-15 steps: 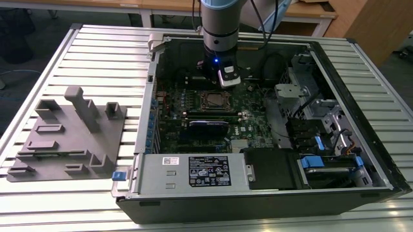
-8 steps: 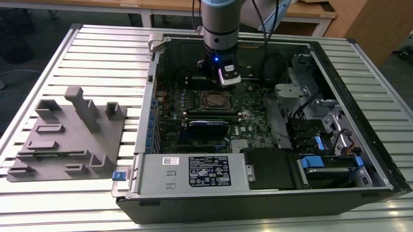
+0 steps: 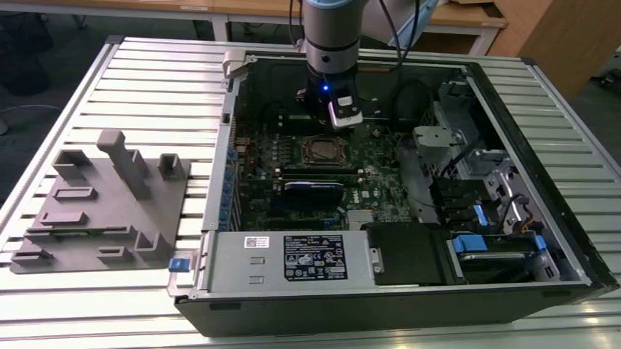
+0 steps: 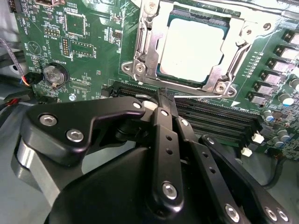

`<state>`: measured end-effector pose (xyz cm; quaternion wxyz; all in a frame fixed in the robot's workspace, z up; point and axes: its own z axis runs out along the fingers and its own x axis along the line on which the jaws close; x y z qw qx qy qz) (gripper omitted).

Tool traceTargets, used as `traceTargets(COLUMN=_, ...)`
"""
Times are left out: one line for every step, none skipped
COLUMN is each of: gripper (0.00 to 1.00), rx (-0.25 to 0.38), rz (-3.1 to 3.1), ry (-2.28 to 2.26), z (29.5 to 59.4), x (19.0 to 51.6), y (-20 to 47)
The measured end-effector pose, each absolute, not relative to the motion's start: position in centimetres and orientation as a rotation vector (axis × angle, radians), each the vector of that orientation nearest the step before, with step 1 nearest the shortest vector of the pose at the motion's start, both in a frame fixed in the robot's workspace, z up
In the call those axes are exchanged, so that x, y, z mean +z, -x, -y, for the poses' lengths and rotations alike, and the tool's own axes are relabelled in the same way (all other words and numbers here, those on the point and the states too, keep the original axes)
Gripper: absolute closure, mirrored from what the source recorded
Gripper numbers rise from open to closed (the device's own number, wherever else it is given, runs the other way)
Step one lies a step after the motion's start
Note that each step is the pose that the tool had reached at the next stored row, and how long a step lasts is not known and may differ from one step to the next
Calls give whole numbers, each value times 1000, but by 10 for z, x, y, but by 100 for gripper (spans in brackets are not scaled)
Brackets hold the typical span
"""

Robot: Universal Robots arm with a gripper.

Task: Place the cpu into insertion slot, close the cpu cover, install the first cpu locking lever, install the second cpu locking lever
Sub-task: 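Install the first cpu locking lever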

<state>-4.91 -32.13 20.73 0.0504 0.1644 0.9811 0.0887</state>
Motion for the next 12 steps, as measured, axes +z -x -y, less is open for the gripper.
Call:
traceTargets(gripper=89, rx=266, rz=-2987, ry=-500, z=321, x=207, y=49)
traceTargets(gripper=89, rx=262, rz=-2987, ry=-500, z=320, x=207, y=49)
traceTargets(gripper=89, rx=260, rz=-2987, ry=-500, z=320, x=207, y=49)
traceTargets(gripper=89, rx=258, rz=-2987, ry=-500, z=319, x=207, y=49)
traceTargets(gripper=89, rx=258, rz=-2987, ry=-500, z=318, x=207, y=49)
traceTargets(gripper=89, rx=257, rz=-2987, ry=-500, z=318, x=207, y=49)
traceTargets(gripper=89, rx=257, rz=-2987, ry=-500, z=317, x=207, y=49)
traceTargets(gripper=89, rx=257, rz=-2987, ry=-500, z=316, x=207, y=49)
traceTargets(gripper=89, rx=257, rz=-2987, ry=-500, z=316, x=207, y=49)
traceTargets(gripper=89, rx=257, rz=-2987, ry=-499, z=316, x=207, y=49)
traceTargets(gripper=89, rx=256, rz=-2987, ry=-500, z=315, x=207, y=49)
traceTargets(gripper=89, rx=255, rz=-2987, ry=-499, z=315, x=207, y=49)
